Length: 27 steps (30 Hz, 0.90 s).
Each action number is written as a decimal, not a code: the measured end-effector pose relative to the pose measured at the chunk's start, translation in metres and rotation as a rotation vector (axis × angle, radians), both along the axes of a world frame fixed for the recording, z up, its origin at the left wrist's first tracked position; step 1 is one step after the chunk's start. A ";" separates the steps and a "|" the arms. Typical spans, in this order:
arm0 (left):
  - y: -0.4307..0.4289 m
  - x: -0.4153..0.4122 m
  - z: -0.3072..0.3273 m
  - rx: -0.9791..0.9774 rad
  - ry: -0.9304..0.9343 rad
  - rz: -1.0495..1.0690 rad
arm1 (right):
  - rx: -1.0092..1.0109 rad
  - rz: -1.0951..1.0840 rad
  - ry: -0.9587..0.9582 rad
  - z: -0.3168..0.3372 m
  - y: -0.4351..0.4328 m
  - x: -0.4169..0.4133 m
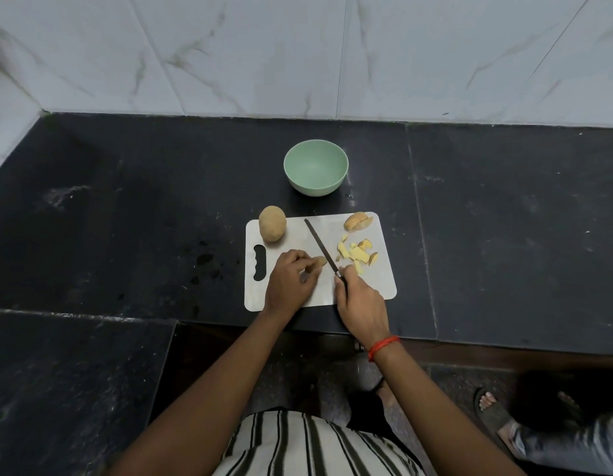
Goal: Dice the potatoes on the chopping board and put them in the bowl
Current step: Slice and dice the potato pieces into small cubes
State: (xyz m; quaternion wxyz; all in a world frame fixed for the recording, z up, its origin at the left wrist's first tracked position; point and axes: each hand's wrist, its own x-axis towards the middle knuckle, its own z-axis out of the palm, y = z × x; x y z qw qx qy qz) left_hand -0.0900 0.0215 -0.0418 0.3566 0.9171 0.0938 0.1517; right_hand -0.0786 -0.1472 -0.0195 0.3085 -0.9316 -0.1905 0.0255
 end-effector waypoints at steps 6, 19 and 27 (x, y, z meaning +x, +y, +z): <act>0.001 0.002 -0.004 -0.023 -0.015 0.005 | -0.109 0.023 0.002 -0.001 0.003 -0.005; 0.002 0.001 -0.004 -0.021 -0.015 -0.045 | -0.278 -0.021 0.017 0.009 0.022 -0.008; 0.004 0.003 -0.006 -0.033 0.027 -0.050 | -0.274 -0.001 0.031 0.009 0.022 -0.003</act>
